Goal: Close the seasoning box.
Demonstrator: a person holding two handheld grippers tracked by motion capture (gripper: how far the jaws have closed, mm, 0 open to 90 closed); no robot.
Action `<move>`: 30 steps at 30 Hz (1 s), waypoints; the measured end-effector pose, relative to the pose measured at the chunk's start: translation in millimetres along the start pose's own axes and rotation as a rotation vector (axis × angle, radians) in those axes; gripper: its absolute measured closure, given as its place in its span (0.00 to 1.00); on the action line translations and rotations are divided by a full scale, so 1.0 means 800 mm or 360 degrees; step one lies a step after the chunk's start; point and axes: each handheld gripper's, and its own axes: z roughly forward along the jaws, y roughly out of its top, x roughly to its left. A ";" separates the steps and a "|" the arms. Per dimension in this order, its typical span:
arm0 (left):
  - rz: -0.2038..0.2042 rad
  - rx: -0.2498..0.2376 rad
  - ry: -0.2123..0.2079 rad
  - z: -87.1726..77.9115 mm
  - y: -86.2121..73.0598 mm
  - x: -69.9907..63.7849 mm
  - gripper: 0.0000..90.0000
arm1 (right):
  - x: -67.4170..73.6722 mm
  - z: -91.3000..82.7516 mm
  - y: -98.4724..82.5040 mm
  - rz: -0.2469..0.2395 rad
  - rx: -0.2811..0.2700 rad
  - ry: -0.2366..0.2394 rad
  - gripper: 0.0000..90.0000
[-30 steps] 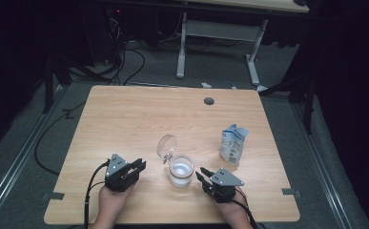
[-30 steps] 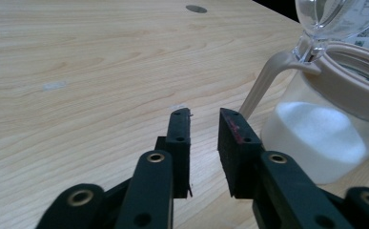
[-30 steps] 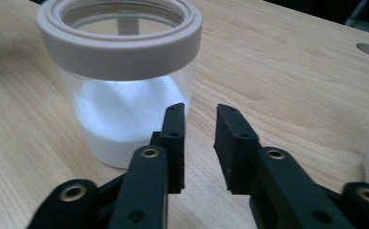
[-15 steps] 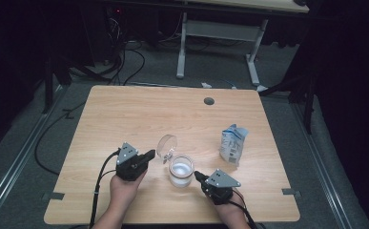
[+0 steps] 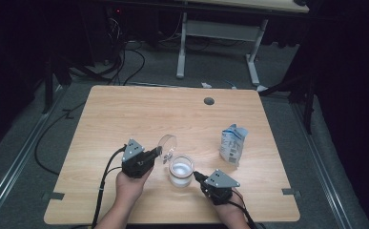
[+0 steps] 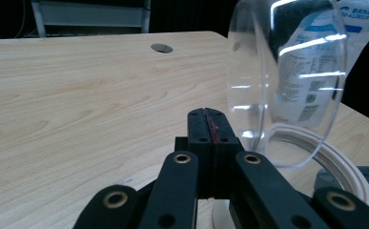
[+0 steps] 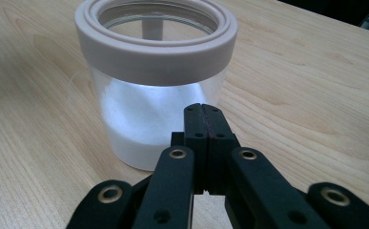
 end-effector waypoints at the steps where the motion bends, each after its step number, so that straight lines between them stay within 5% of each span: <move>1: -0.0002 -0.0005 -0.0001 0.000 0.000 -0.001 1.00 | 0.000 0.000 0.000 0.0001 0.0000 0.0000 1.00; 19: 0.0038 -0.0008 -0.0046 0.004 -0.003 -0.020 1.00 | 0.002 0.000 0.000 -0.0012 0.0001 -0.0002 1.00; 30: 0.0063 0.0011 0.0037 -0.022 -0.018 -0.001 0.99 | -0.001 -0.001 0.000 0.0005 -0.0005 -0.0003 1.00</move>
